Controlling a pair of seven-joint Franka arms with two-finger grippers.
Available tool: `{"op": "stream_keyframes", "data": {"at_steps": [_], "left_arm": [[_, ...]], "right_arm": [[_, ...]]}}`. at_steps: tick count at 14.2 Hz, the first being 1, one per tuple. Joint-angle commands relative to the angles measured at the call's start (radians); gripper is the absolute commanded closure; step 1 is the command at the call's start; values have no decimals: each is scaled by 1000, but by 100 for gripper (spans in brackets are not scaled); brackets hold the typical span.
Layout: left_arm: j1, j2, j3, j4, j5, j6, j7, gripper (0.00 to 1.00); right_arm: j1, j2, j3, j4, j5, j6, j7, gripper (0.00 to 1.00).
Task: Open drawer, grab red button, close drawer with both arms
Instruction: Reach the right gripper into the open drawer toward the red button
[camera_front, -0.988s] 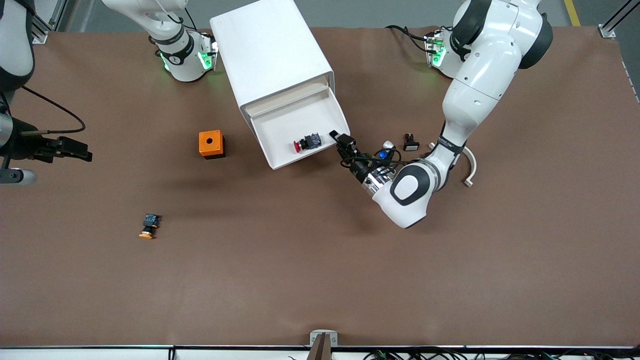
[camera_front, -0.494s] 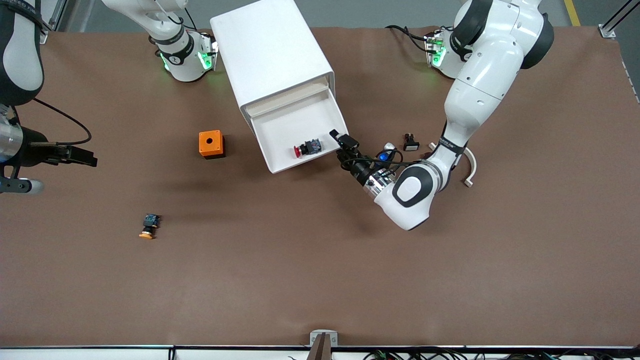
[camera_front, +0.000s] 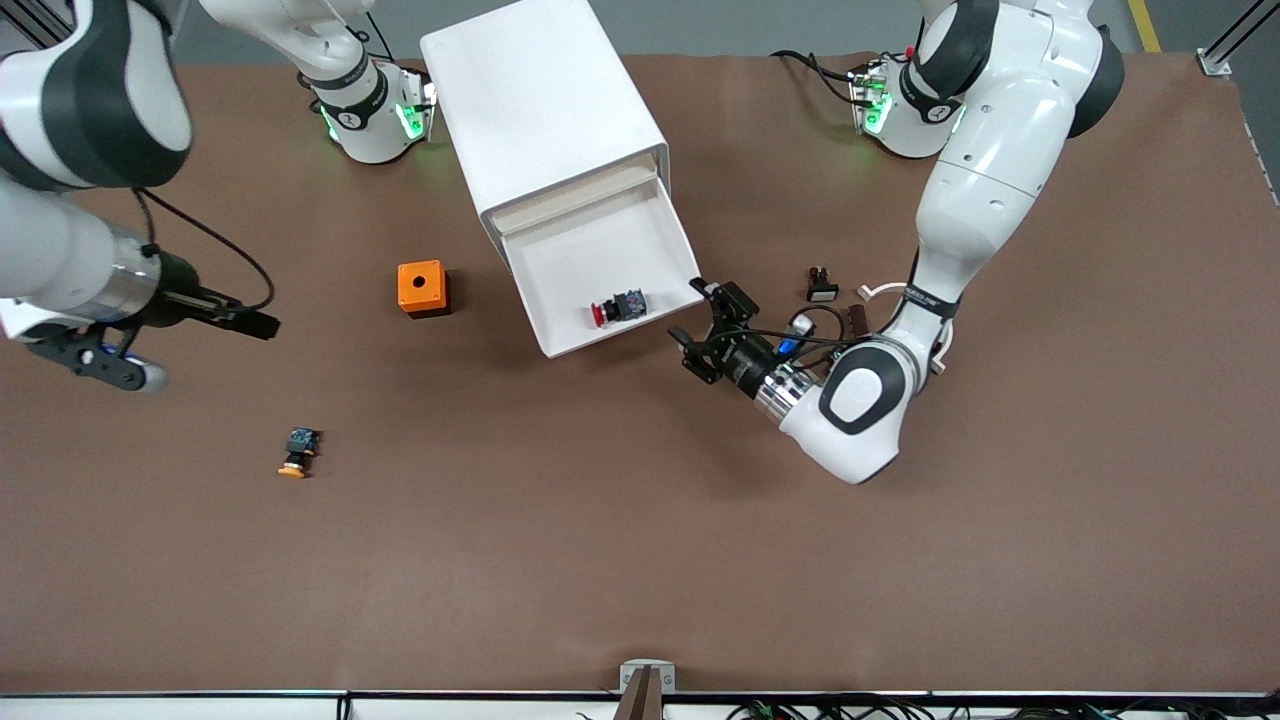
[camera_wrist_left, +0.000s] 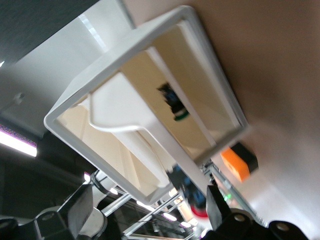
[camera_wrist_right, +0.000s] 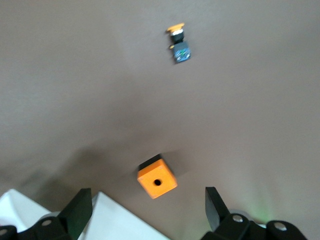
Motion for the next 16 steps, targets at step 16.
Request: {"op": "stream_keyframes", "data": {"at_steps": [16], "left_arm": [[-176, -314, 155, 103, 673, 347, 783, 1]], "right_arm": [[426, 70, -8, -12, 48, 201, 881, 0]]}}
